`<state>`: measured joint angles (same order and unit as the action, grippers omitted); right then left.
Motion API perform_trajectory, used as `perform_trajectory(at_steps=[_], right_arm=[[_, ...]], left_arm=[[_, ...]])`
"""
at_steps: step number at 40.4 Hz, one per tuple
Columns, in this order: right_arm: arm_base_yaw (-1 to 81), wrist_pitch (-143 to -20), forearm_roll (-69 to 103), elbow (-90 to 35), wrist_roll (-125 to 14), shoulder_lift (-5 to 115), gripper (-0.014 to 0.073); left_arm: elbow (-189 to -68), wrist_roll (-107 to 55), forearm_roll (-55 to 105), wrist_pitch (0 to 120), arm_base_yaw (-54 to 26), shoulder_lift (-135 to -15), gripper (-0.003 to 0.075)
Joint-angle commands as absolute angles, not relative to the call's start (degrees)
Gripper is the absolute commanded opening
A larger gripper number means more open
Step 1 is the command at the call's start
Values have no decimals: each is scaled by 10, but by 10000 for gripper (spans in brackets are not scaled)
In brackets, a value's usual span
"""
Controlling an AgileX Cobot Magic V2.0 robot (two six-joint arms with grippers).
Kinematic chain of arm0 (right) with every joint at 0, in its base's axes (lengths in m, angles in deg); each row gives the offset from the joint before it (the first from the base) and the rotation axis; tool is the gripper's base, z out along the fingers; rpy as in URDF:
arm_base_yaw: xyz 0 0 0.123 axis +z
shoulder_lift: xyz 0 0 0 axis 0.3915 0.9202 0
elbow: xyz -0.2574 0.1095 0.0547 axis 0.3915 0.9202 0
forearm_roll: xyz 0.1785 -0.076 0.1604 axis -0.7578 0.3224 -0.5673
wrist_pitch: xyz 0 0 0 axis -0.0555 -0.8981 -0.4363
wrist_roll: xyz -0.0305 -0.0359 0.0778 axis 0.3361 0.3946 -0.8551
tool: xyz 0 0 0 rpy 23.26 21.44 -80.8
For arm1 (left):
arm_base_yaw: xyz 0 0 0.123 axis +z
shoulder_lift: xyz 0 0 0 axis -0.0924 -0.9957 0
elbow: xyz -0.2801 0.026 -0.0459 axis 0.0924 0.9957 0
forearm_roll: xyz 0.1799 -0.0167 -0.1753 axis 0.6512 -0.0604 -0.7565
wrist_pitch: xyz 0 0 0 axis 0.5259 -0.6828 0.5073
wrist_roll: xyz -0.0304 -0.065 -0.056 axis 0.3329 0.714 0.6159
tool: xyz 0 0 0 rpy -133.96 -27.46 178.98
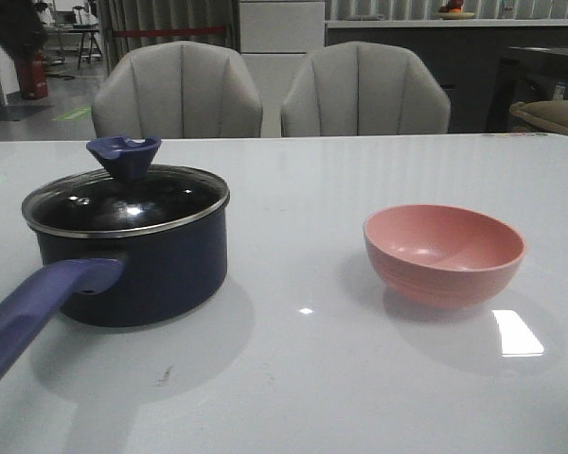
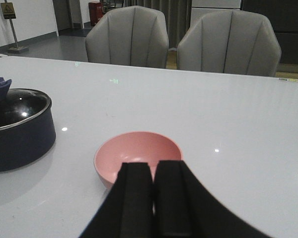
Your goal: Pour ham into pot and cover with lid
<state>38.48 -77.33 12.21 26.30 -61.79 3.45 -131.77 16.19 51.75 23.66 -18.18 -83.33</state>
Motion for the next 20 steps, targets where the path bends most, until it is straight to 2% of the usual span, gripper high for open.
perform_trajectory(at_steps=[1, 13, 20], right_arm=[[386, -731, 119, 247, -613, 41, 157], [386, -731, 119, 247, -613, 41, 157], [386, -731, 119, 247, -613, 41, 157]], left_arm=[[-1272, 162, 518, 305, -185, -752, 603], [-1092, 162, 509, 410, -185, -515, 603], [-1012, 162, 509, 428, -185, -379, 603]])
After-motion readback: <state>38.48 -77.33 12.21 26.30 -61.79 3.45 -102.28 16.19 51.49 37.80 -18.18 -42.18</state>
